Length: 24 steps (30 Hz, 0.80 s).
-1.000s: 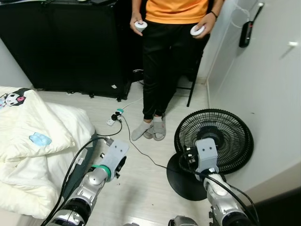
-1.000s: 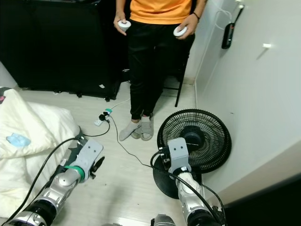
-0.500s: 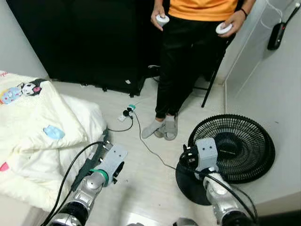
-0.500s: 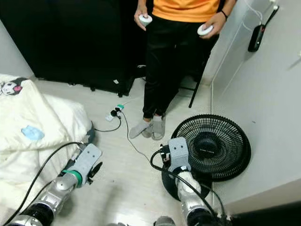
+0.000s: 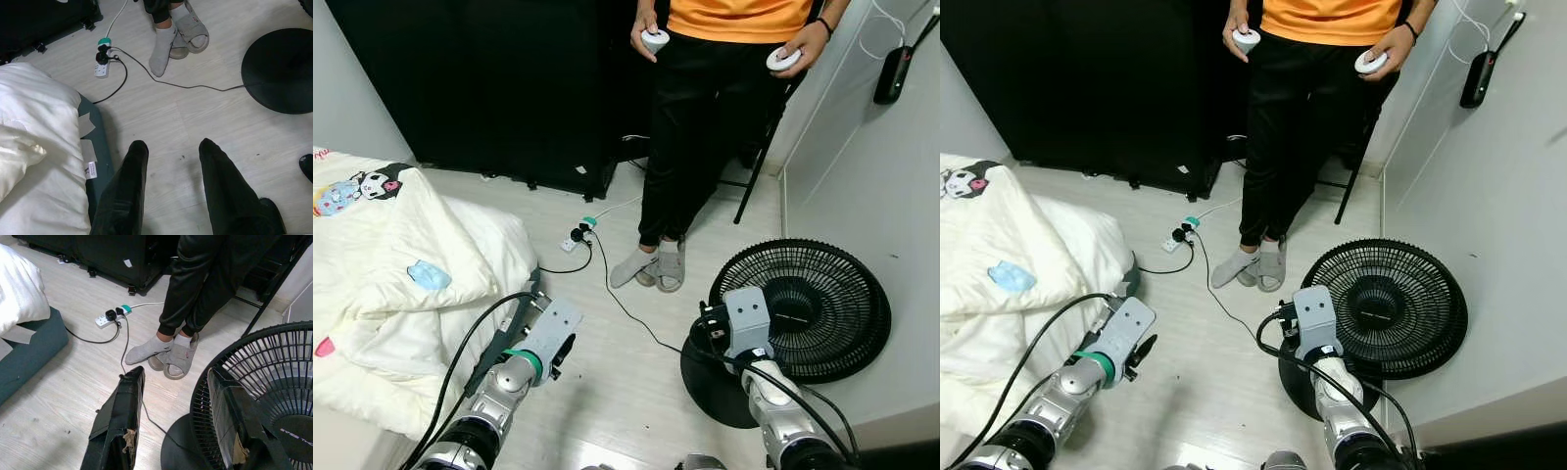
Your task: Clean up the room
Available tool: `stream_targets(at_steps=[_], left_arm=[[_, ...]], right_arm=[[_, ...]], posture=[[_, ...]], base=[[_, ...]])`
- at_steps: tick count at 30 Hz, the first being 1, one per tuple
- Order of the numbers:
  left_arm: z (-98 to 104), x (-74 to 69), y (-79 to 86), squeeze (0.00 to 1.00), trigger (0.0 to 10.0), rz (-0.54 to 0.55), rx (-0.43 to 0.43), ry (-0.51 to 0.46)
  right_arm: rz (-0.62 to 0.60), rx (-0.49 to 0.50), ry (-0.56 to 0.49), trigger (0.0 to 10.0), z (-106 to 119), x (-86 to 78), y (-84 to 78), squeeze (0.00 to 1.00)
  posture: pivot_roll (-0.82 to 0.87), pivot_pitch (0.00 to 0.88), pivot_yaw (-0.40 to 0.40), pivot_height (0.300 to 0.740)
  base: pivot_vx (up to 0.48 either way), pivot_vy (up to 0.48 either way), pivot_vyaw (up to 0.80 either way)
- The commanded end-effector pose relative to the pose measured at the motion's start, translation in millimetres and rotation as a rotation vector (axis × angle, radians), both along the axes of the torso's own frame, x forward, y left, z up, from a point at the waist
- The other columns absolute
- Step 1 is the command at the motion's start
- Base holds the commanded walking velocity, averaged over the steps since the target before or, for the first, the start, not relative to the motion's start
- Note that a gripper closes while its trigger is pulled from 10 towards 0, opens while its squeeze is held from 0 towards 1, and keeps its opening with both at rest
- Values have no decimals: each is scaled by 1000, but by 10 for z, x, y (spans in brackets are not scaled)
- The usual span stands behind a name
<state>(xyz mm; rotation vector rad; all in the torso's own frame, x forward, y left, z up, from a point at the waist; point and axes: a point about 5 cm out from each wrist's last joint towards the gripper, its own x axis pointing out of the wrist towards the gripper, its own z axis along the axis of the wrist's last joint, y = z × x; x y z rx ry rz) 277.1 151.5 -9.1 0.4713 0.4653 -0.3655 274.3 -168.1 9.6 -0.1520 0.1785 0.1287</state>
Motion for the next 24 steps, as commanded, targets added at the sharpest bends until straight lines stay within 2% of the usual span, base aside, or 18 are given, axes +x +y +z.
stream_targets(at_steps=[1, 6, 9, 22, 24], left_arm=[[-40, -38, 12, 0, 10000, -5, 6, 18], [-38, -36, 14, 0, 10000, -4, 5, 18], [-35, -33, 17, 0, 10000, -5, 6, 17], [-36, -34, 3, 0, 10000, -10, 4, 18], [-37, -35, -1, 0, 10000, -10, 2, 19]], right_arm=[[-6, 27, 15, 10000, -40, -39, 1, 0], [21, -17, 13, 10000, -35, -32, 17, 0], [28, -49, 17, 10000, -44, -34, 21, 0], [19, -38, 14, 10000, -44, -40, 9, 0], [5, -21, 14, 10000, -38, -32, 5, 0]], posture=[[-56, 0, 51, 740], [-57, 0, 51, 740], [-57, 0, 50, 740], [-57, 0, 51, 740], [-57, 0, 50, 740]], base=[[0, 0, 0], [0, 0, 0], [0, 0, 688], [0, 0, 671], [0, 0, -575]])
